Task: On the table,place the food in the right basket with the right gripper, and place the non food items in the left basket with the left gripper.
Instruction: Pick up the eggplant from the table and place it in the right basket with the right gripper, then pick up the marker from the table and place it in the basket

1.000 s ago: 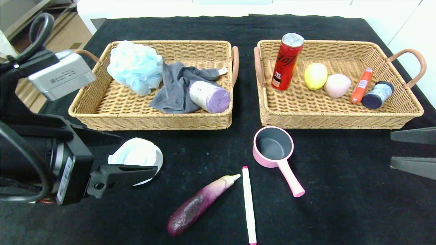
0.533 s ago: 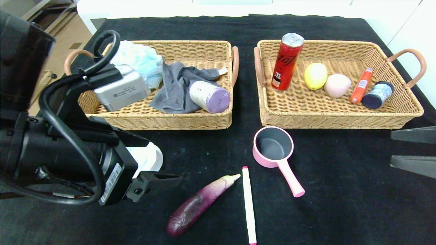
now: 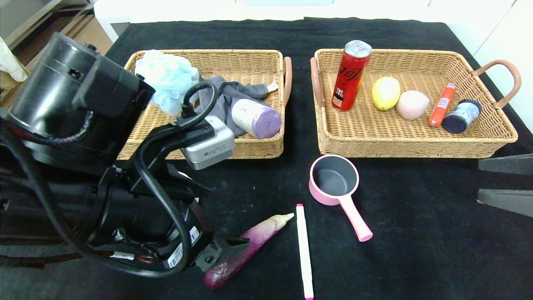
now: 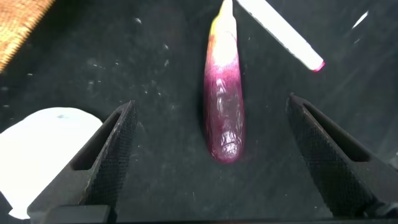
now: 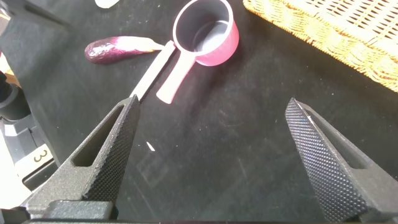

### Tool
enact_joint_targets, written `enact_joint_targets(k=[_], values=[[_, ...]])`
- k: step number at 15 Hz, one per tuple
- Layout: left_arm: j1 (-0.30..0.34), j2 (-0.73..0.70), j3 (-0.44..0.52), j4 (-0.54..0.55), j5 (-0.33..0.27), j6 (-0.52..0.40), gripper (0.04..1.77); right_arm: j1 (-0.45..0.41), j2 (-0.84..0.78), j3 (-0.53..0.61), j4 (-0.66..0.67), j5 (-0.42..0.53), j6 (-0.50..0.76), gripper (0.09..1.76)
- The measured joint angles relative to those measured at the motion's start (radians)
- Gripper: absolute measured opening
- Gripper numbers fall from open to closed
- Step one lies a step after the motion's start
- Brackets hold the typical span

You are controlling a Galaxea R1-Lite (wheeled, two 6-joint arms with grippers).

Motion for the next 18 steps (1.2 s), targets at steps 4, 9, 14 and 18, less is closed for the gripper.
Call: enact_joint_targets(k=[4,9,14,18], values=[[-0.039,0.051,0.019,0.000,0.053,0.016,1.72,-0.002,0.004,-0.004,-0.002,-0.022,-0.001,1.71],[-0.085,0.119,0.020,0.064,0.142,0.039,1.72,-0.006,0.005,-0.008,-0.002,-0.024,-0.002,1.71],[-0.113,0.185,0.003,0.094,0.181,0.035,1.72,-0.007,0.006,-0.008,-0.002,-0.024,-0.001,1.71],[-0.119,0.223,0.002,0.090,0.203,0.027,1.72,-0.006,0.006,-0.008,-0.002,-0.024,-0.002,1.71]])
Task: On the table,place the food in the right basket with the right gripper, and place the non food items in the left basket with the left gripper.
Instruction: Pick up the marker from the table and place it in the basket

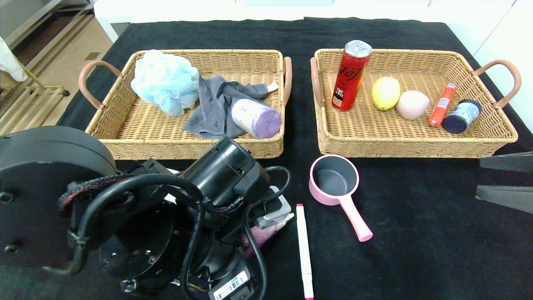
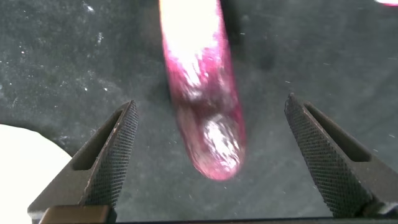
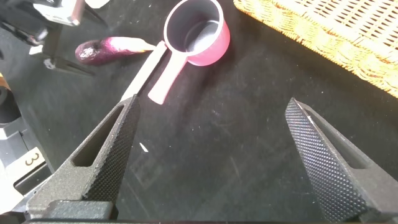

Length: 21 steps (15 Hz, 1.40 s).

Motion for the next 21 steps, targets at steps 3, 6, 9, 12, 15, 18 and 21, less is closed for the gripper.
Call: enact_joint_targets(k=[3,6,9,12,15,18,21], values=[[-0.003,0.024,-0.002,-0.001,0.006,-0.001,1.72,0.000,0.000,0.001,0.000,0.001,-0.001,1.71],[-0.003,0.041,-0.011,0.003,0.023,-0.002,1.72,0.000,0.000,0.001,0.000,0.000,-0.001,1.71],[-0.003,0.054,-0.013,0.003,0.055,-0.002,1.72,0.000,0.000,0.001,0.000,0.000,-0.001,1.71],[-0.003,0.059,-0.014,0.004,0.057,-0.001,1.55,0.000,-0.002,0.002,0.000,0.000,-0.001,1.71],[-0.007,0.059,-0.014,0.004,0.057,0.000,1.08,0.000,-0.002,0.004,0.000,0.001,-0.001,1.71],[-0.012,0.054,-0.009,0.006,0.057,-0.003,0.79,0.000,-0.002,0.005,0.000,0.001,-0.001,1.71],[-0.014,0.048,-0.006,0.006,0.057,-0.002,0.78,0.000,-0.003,0.005,0.000,0.002,-0.001,1.71]])
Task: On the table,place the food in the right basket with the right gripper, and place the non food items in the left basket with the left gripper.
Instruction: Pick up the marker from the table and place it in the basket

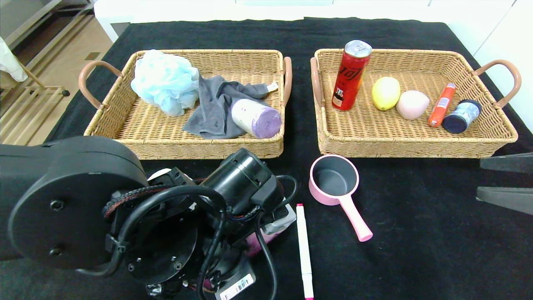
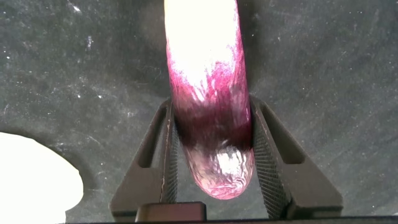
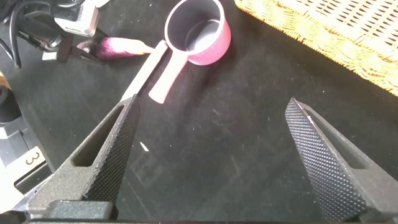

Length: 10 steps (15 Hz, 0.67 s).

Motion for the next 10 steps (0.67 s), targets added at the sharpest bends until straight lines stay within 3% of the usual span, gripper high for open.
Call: enact_joint_targets(k=[10], values=[[-0.003,-0.021,0.009,0.003,0.001,-0.001,0.78,0.000,0.000,-0.002,0.000,-0.002,0.000,1.71]])
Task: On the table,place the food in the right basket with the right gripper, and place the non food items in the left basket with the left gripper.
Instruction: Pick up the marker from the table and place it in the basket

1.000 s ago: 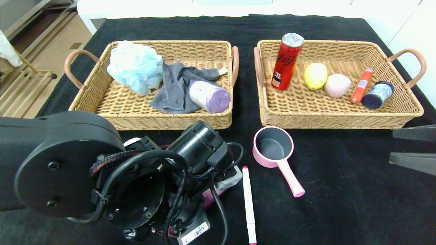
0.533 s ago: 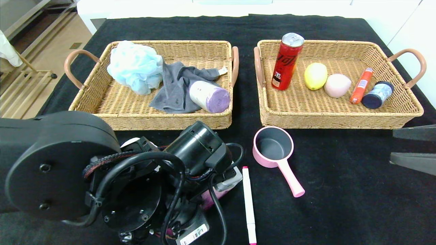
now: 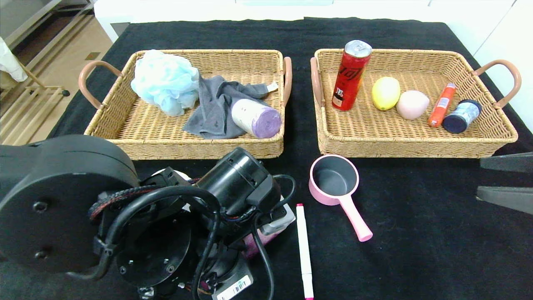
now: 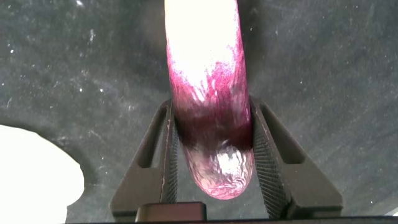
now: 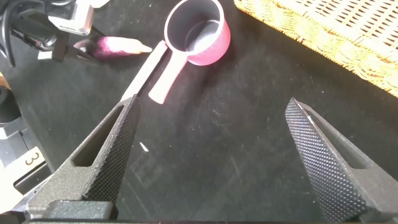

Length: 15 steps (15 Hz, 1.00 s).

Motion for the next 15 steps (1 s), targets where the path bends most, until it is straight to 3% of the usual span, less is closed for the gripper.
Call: enact_joint_targets(k=[9,15], values=[[0.016,-0.113,-0.016,-0.011,0.038,0.003,0.78,0.000,0.000,0.000,0.000,0.000,0.000,1.71],[0.030,-0.150,-0.190,-0.057,0.008,-0.018,0.77,-0.001,0.002,-0.001,-0.001,0.000,0.000,1.71]])
